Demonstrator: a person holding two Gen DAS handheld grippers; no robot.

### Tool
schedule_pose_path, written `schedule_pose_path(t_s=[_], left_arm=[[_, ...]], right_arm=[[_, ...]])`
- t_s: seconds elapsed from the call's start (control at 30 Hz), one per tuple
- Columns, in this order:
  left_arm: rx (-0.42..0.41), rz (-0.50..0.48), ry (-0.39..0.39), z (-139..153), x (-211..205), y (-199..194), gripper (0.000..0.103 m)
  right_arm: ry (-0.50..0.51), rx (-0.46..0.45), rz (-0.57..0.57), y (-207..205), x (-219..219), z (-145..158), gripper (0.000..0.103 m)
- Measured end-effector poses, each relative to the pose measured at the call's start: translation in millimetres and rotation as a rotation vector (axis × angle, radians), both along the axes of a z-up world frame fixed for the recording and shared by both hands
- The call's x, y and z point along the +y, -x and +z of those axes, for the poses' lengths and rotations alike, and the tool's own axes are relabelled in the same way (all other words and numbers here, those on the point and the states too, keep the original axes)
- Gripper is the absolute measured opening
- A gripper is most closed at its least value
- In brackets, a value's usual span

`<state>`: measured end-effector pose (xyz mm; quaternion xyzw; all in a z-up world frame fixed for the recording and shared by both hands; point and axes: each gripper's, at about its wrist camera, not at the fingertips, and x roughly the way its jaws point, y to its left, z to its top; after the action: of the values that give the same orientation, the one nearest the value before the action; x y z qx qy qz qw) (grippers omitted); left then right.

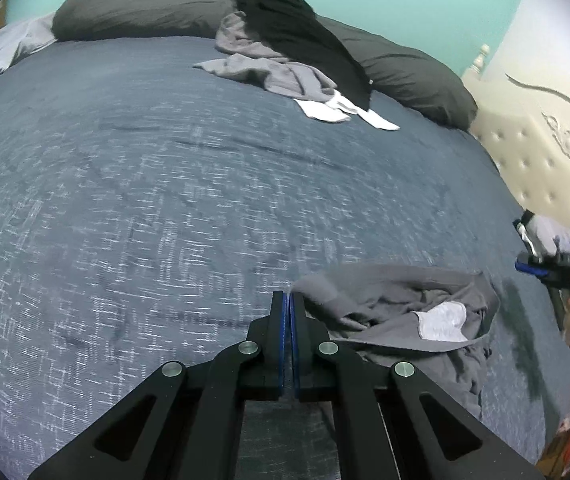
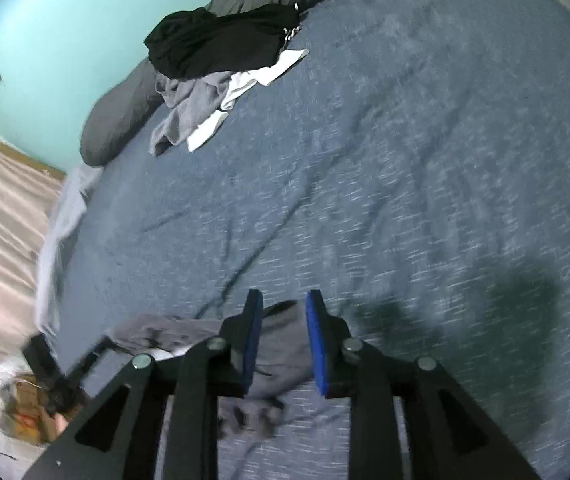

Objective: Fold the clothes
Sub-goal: 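Release the folded garment with the right tool while the left tool holds its waistband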

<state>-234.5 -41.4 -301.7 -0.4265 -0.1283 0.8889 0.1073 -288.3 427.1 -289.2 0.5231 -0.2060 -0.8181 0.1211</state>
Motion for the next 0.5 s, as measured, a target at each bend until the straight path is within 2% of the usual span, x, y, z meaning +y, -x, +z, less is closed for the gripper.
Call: schedule_pose_path(t_s=[0.13,0.3,0.5], left_arm=[[-0.007,0.025,-0.005,-2,-7,2,0.002],[-0.012,0.056,-0.009,-4,-20,7,0.002],[-0.047,0.090,-0.054,-13,-36,11,0.002]], right_arm=[[-0.103,-0.009,0.032,0,-1,-6,0.022],[-0.159,-0.034,0.078,0,-13,-27,0.022],[-0.206,0.025,0.182,-7,-34,-29,0.022]])
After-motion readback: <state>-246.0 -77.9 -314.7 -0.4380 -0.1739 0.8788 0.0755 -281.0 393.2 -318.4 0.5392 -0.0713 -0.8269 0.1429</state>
